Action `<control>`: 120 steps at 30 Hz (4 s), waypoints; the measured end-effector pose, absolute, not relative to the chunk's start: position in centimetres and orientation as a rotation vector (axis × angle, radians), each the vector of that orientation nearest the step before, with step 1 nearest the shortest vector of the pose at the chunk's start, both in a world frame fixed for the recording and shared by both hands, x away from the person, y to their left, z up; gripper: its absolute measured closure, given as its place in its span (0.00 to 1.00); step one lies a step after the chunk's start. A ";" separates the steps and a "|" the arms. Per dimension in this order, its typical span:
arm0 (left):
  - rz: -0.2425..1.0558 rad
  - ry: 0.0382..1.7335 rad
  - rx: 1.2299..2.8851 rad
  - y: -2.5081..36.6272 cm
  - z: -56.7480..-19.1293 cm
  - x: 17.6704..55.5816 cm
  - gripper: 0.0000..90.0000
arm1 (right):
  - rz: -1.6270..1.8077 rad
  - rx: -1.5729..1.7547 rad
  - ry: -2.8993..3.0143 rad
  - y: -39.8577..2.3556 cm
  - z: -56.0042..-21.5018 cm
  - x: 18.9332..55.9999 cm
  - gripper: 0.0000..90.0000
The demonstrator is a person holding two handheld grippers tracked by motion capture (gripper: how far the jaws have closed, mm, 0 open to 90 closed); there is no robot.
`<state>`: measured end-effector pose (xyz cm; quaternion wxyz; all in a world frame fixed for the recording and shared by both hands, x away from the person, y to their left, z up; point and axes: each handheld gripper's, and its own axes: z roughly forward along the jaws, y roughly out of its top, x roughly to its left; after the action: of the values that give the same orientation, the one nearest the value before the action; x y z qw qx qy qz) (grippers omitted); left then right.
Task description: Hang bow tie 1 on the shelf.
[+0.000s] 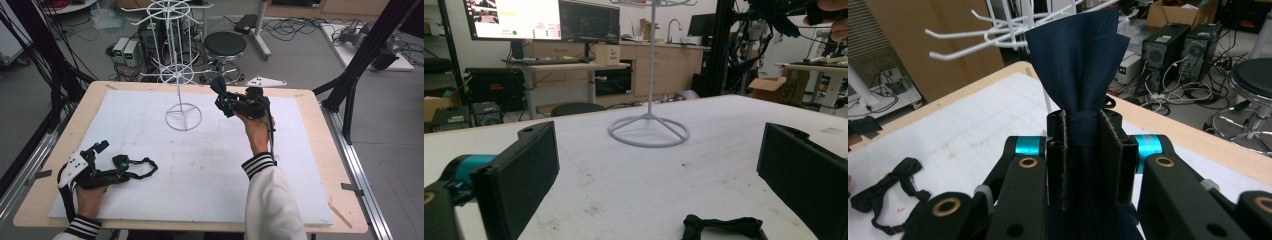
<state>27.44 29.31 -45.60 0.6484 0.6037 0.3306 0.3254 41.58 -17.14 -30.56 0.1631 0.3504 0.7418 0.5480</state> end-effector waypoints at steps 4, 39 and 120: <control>0.740 0.751 1.373 29.3 -45.6 27.4 0.04 | 1.574 0.995 2.100 -16.7 -29.9 41.7 0.83; 0.737 0.752 1.373 29.4 -45.6 27.4 0.04 | 1.621 0.952 2.055 -12.3 -27.4 42.5 0.83; 0.738 0.746 1.371 29.3 -45.6 27.4 0.04 | 1.514 0.806 2.188 -8.5 -26.8 42.0 0.01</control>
<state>27.41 29.33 -45.61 0.6500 0.6034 0.3284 0.3249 42.01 -8.48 -26.80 0.1797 0.2851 0.7743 0.5356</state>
